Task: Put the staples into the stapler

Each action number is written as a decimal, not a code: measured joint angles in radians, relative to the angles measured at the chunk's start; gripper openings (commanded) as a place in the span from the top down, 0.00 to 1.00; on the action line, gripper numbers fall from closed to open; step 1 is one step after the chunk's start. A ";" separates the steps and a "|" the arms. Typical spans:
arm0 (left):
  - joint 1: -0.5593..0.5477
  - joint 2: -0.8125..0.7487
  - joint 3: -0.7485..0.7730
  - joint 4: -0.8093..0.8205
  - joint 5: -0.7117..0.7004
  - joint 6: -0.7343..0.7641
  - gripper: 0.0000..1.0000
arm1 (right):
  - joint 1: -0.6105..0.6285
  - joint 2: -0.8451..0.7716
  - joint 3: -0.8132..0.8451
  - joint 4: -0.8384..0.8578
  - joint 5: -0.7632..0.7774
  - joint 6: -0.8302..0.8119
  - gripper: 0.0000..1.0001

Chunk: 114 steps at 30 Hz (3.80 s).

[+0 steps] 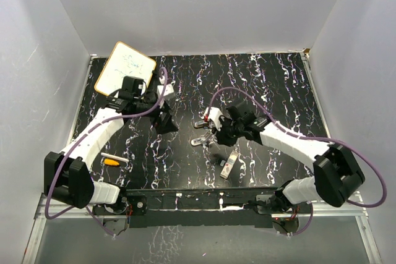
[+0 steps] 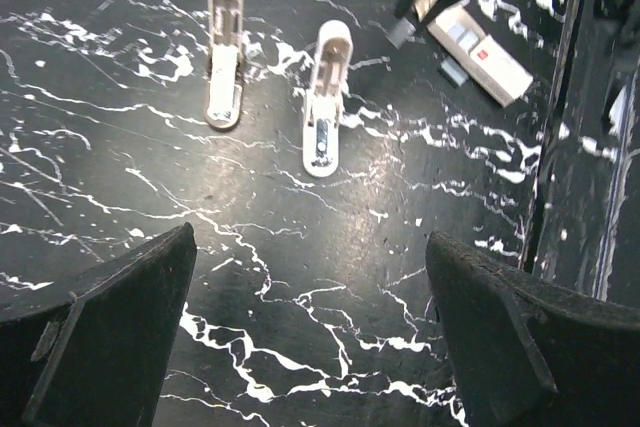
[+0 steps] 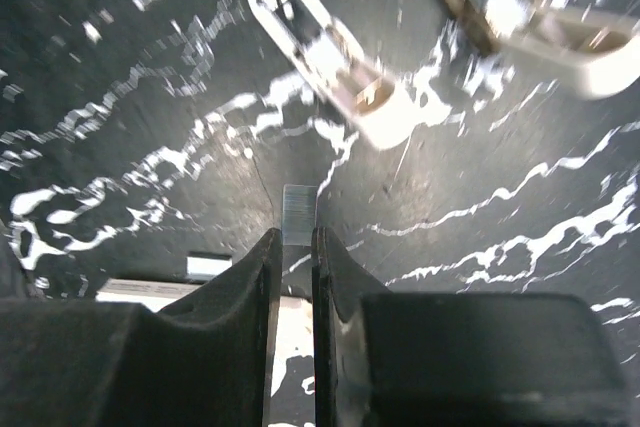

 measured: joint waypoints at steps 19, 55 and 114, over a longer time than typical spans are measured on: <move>0.028 0.021 0.203 0.523 0.238 -0.777 0.10 | -0.007 0.035 0.600 -0.015 -0.293 0.247 0.89; 0.028 0.024 -0.006 1.247 0.322 -1.479 0.49 | -0.145 0.088 0.576 0.323 -0.767 0.736 0.89; 0.025 0.024 -0.013 1.265 0.330 -1.478 0.86 | -0.157 0.088 0.542 0.359 -0.742 0.765 0.88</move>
